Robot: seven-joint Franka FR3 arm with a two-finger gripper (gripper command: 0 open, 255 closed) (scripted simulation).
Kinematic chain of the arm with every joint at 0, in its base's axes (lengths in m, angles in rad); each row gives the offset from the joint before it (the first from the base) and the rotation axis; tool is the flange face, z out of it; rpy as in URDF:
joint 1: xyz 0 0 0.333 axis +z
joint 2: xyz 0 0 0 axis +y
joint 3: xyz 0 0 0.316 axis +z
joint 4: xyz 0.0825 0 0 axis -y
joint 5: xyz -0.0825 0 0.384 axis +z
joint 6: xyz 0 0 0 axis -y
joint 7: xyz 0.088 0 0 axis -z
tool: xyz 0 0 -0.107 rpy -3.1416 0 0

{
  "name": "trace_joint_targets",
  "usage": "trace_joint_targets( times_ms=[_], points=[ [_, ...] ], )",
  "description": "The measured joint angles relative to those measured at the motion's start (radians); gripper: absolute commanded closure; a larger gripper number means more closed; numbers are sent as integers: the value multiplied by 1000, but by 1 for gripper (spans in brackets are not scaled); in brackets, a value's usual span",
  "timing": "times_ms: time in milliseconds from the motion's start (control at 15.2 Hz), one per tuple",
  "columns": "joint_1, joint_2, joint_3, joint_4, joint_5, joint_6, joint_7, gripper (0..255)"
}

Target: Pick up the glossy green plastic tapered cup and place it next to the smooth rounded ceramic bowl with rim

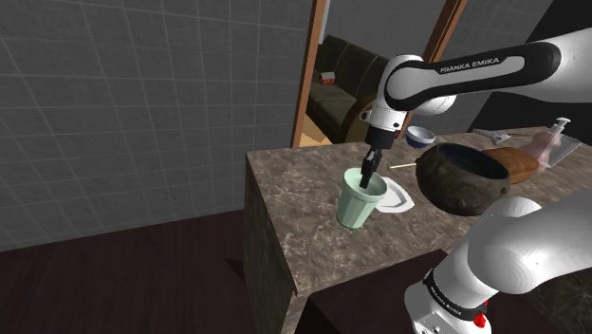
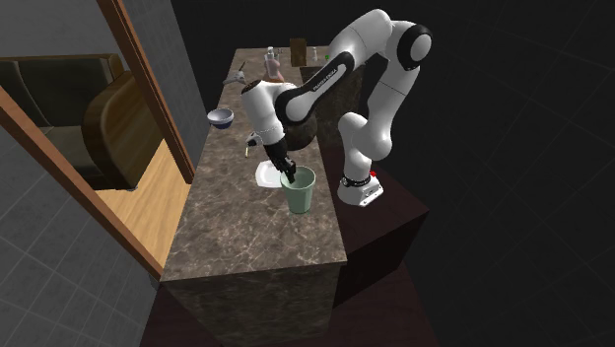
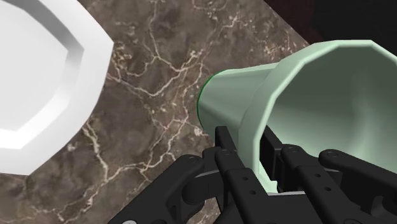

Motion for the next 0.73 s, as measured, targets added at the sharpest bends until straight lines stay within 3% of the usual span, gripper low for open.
trace_joint_targets(
  times_ms=[726],
  points=[
    [-1,-46,7,117,-7,-159,36,255]
  ],
)
